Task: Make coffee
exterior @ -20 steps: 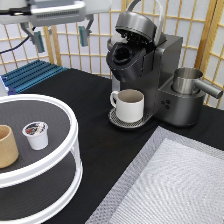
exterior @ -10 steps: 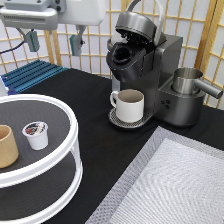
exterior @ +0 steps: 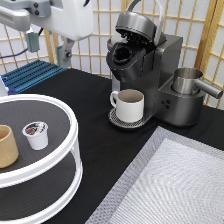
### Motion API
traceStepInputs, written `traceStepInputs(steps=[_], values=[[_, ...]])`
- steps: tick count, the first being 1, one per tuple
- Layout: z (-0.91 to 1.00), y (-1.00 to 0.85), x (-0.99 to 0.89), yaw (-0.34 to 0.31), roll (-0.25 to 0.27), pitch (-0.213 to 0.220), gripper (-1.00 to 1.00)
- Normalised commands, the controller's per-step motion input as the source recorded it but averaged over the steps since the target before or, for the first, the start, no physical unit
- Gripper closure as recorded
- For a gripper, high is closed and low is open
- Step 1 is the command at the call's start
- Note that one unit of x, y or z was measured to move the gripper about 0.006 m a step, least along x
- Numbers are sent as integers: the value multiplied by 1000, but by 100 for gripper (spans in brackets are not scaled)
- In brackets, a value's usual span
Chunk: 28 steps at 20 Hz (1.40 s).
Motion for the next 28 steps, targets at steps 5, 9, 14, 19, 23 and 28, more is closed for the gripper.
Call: traceStepInputs(steps=[5, 9, 14, 19, 23, 28], values=[[-392, -227, -195, 83, -36, 17, -100], [-326, -434, -178, 137, 109, -113, -100], [-344, -430, -265, 114, 45, -163, -100], [-346, -202, -260, 80, 4, -178, -100], [-341, -13, -224, 67, 0, -225, -100], [-278, 36, -62, 55, -8, -220, -100]])
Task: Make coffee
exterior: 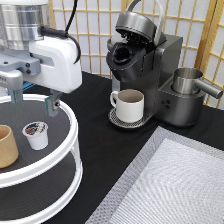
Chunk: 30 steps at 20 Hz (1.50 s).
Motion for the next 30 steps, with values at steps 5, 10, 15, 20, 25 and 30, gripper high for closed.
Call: traceStepInputs(steps=[5, 10, 15, 20, 25, 30], values=[[-481, 0, -250, 79, 1, -143, -100], [-529, -74, -372, 75, 32, -38, -100], [-182, -102, -218, 64, 32, 0, -100], [-26, -207, 0, 10, 48, 0, -100], [0, -215, 123, -34, 28, 0, -100], [-47, -112, 5, -72, 11, 0, 100]])
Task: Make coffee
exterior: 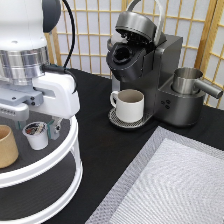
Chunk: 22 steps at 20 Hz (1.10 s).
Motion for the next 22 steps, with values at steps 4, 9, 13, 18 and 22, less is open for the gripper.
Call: traceStepInputs(steps=[4, 9, 13, 18, 22], values=[[0, -7, -1, -59, 13, 0, 100], [25, 0, 3, -25, 46, 0, 100], [193, 0, 43, -3, 69, 0, 100], [374, 133, 171, -3, 76, 0, 100], [805, 636, 91, -23, 127, 0, 100]])
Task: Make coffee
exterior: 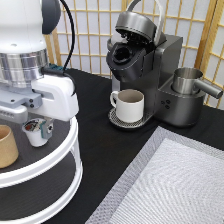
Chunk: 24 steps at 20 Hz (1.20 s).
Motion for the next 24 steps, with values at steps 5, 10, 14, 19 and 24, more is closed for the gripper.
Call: traceStepInputs(steps=[5, 10, 14, 19, 24], values=[[702, 755, -7, -20, 201, -8, 100], [711, 767, -56, -22, 198, -25, 100], [713, 739, -249, -17, 194, -61, 100], [739, 777, -156, -5, 181, -53, 100], [567, 558, 114, 0, 246, 3, 100]])
